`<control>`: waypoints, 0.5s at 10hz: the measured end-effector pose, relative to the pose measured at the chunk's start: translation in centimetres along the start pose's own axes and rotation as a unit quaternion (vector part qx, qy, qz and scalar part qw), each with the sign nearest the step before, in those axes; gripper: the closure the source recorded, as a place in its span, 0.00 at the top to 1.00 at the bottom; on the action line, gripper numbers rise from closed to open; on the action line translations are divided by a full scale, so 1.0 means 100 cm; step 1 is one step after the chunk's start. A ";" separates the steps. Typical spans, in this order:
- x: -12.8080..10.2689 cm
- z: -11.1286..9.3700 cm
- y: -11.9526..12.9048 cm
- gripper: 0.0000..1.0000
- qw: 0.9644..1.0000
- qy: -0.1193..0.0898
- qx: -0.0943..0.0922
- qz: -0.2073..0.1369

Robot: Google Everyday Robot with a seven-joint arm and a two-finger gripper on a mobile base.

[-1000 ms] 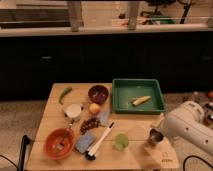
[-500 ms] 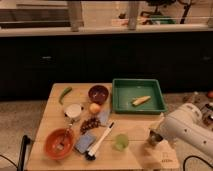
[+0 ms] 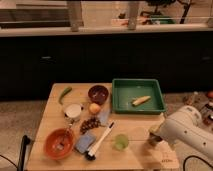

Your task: Stack cups into tray

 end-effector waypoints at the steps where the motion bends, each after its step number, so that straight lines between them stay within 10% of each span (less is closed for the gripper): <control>1: 0.001 -0.002 -0.005 0.80 1.000 -0.006 0.012 -0.005; 5: 0.006 -0.010 -0.029 0.80 0.999 -0.030 0.039 -0.021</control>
